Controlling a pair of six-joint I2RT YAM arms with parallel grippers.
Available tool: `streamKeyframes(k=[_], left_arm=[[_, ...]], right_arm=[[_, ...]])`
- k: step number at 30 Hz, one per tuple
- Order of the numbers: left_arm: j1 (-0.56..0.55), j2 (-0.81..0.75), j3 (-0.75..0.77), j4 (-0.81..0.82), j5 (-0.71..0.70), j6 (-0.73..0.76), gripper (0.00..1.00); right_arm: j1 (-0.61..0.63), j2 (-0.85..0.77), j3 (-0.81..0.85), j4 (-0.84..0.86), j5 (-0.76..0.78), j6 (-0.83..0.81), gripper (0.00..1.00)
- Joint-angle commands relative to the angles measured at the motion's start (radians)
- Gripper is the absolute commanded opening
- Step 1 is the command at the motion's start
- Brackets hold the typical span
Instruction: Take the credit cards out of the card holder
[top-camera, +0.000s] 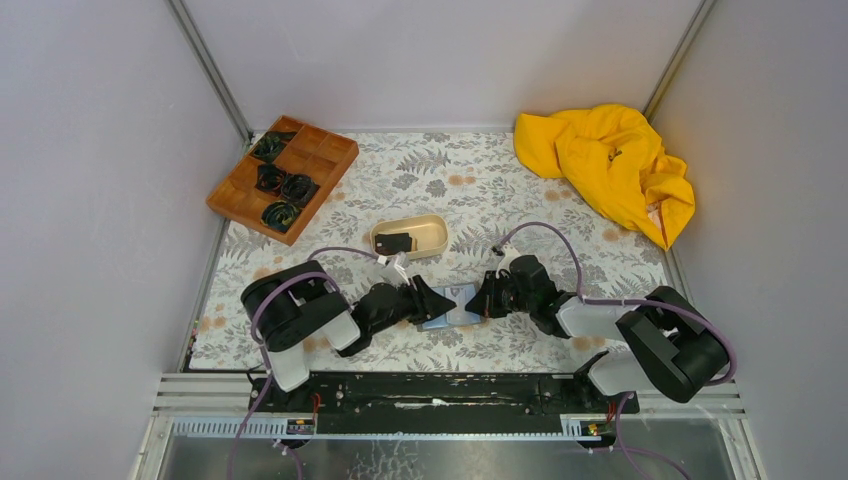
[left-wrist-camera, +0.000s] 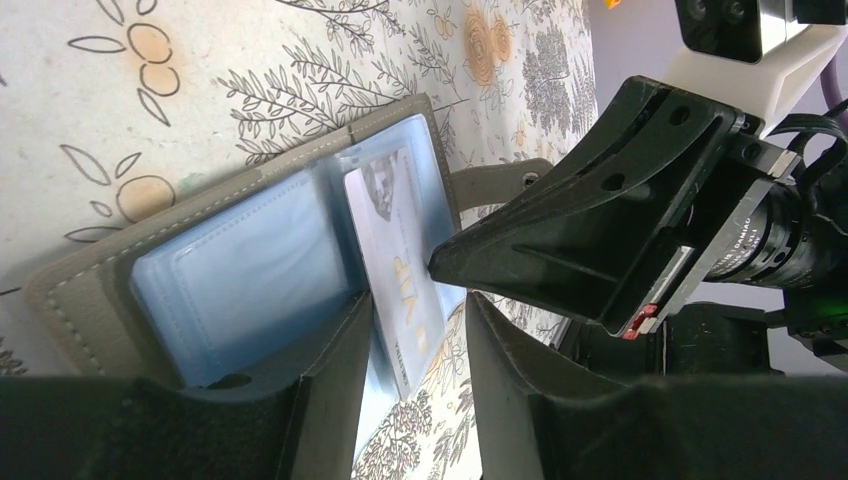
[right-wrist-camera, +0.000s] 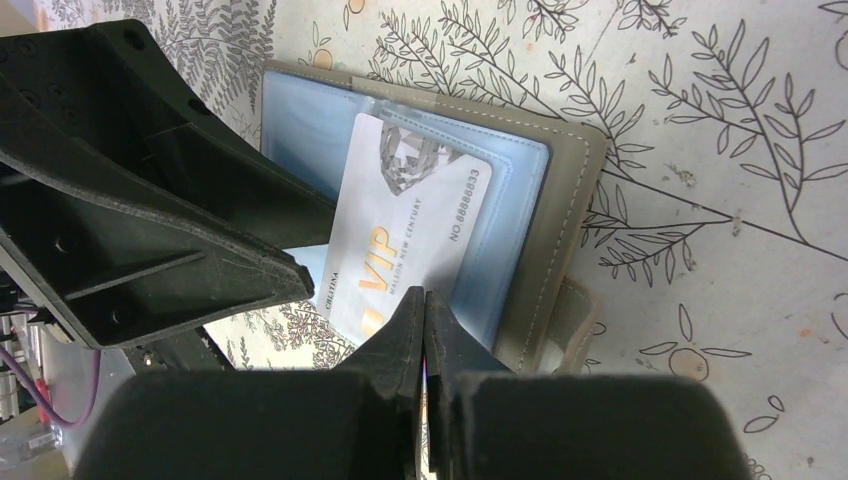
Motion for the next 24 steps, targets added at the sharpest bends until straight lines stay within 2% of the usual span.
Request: streamKeyframes(k=[1, 5, 10, 13, 16, 19, 24], left_arm=[[0.003, 0.033, 0.031, 0.037, 0.026, 0.009, 0.46], [0.003, 0.069, 0.021, 0.095, 0.035, -0.012, 0.41], [0.002, 0.105, -0.002, 0.180, 0.047, -0.048, 0.26], [0.004, 0.126, -0.020, 0.253, 0.054, -0.075, 0.14], [0.004, 0.145, -0.022, 0.297, 0.074, -0.095, 0.09], [0.004, 0.154, -0.020, 0.323, 0.084, -0.107, 0.09], [0.004, 0.156, -0.004, 0.313, 0.098, -0.105, 0.20]], right_arm=[[-0.004, 0.028, -0.021, -0.006, -0.008, -0.005, 0.00], [-0.004, 0.030, -0.023, -0.004, -0.009, -0.003, 0.00], [-0.004, 0.044, -0.024, 0.006, -0.011, -0.002, 0.00], [-0.004, 0.057, -0.026, 0.018, -0.014, 0.003, 0.00], [-0.004, 0.068, -0.028, 0.030, -0.018, 0.006, 0.00], [-0.004, 0.076, -0.031, 0.036, -0.017, 0.004, 0.00], [-0.004, 0.075, -0.030, 0.036, -0.020, 0.004, 0.00]])
